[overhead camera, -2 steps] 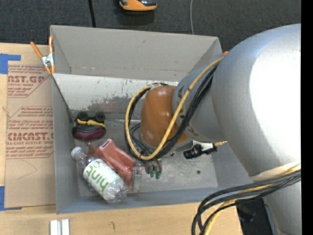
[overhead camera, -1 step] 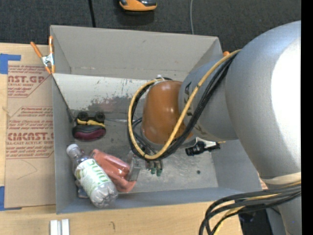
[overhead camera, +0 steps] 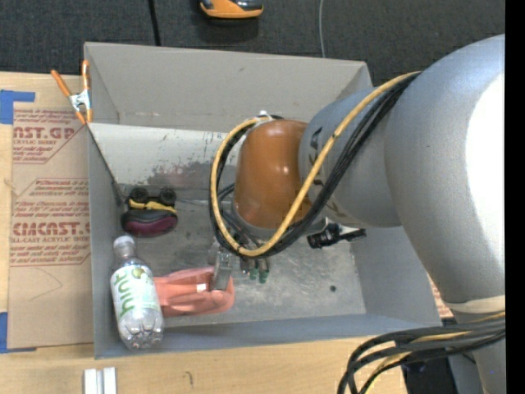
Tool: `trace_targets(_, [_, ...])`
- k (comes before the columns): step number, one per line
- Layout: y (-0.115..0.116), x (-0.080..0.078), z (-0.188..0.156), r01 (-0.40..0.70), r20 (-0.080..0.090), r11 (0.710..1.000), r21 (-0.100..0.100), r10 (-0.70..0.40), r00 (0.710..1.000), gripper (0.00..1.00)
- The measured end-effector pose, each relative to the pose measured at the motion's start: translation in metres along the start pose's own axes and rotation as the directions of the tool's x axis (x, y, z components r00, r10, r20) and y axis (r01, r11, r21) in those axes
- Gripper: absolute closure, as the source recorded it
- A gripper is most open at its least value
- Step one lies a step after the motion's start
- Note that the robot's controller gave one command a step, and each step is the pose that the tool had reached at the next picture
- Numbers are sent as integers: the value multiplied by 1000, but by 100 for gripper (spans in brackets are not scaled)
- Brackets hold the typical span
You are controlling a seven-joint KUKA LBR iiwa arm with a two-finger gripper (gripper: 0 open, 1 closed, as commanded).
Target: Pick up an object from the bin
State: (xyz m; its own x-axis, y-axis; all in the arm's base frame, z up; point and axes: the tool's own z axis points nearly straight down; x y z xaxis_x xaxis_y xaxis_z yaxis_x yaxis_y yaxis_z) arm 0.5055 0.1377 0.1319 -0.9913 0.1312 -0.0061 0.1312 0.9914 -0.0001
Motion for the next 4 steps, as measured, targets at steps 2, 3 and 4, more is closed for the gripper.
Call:
trace_targets(2, [-2,-19,-20,14,-10,1000,1,-14,1000,100])
trace_targets(3, [-8,-5,-65,31,-15,1000,2,-31,999,100])
trace_targets(4, [10,-26,-108,24,-2,1000,-2,-24,1000,100])
